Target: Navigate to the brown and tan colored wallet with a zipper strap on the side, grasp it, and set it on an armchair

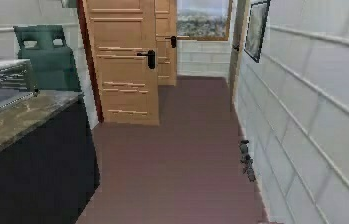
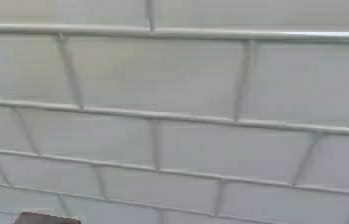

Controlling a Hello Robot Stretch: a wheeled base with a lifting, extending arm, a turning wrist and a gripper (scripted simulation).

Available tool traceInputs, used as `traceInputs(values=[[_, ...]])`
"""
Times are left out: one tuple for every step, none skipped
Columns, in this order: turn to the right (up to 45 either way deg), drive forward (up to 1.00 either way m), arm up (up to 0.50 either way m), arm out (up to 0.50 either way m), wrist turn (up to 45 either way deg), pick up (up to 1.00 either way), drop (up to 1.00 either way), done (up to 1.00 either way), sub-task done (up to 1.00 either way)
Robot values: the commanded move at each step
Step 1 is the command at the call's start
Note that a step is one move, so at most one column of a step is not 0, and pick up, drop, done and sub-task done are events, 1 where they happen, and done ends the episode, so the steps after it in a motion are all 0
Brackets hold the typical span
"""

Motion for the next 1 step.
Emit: traceInputs(values=[[0.0, 1.0, 0.0, 0.0, 0.0, 0.0, 0.0, 0.0, 0.0]])
